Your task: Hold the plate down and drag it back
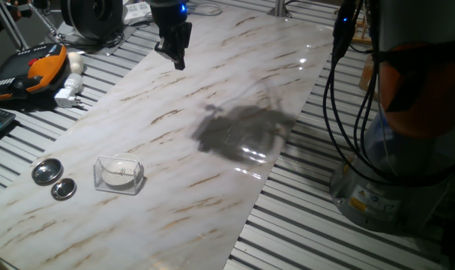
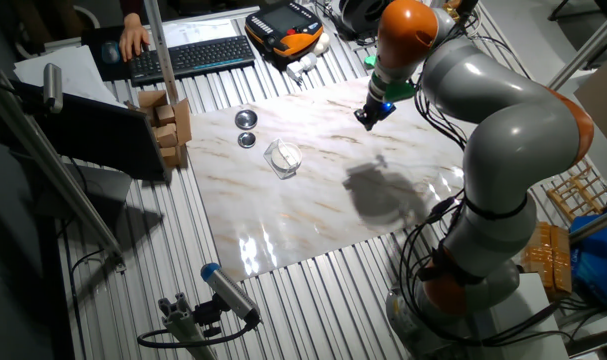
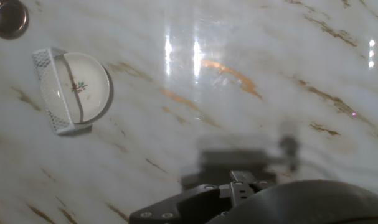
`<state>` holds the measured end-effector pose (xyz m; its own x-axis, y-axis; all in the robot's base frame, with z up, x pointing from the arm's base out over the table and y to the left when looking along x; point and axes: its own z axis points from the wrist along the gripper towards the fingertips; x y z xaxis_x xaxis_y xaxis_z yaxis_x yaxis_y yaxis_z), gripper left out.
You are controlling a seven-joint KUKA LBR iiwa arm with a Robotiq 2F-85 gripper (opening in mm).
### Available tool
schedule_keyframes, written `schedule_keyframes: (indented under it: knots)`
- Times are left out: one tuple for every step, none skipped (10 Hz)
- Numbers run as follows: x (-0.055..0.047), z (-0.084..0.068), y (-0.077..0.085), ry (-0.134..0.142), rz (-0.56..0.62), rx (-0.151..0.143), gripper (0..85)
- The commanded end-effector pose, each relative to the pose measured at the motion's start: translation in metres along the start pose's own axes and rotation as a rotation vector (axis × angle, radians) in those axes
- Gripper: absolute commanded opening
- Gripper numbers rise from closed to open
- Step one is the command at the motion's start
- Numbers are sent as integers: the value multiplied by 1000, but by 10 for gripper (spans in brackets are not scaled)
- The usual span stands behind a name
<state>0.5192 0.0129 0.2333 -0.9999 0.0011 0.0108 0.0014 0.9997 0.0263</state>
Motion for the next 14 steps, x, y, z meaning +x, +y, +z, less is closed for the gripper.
schedule_keyframes:
  knots:
    - [0,5,2,-13,6,6,0]
    - [0,11,5,-23,12,6,0]
    - [-2,19,10,-28,18,3,0]
    - [-2,26,16,-33,27,3,0]
    - [-2,32,21,-39,41,4,0]
    - [-2,37,26,-42,55,5,0]
    - [-2,40,30,-44,62,6,0]
    - [-3,42,32,-45,65,5,0]
    - [-4,44,34,-45,67,3,0]
    - [-4,46,35,-45,70,2,0]
    - [-4,50,37,-46,73,-8,0]
    - [-5,53,40,-49,82,-10,0]
    - [-6,53,44,-48,99,-5,0]
    - [-6,52,47,-45,116,4,0]
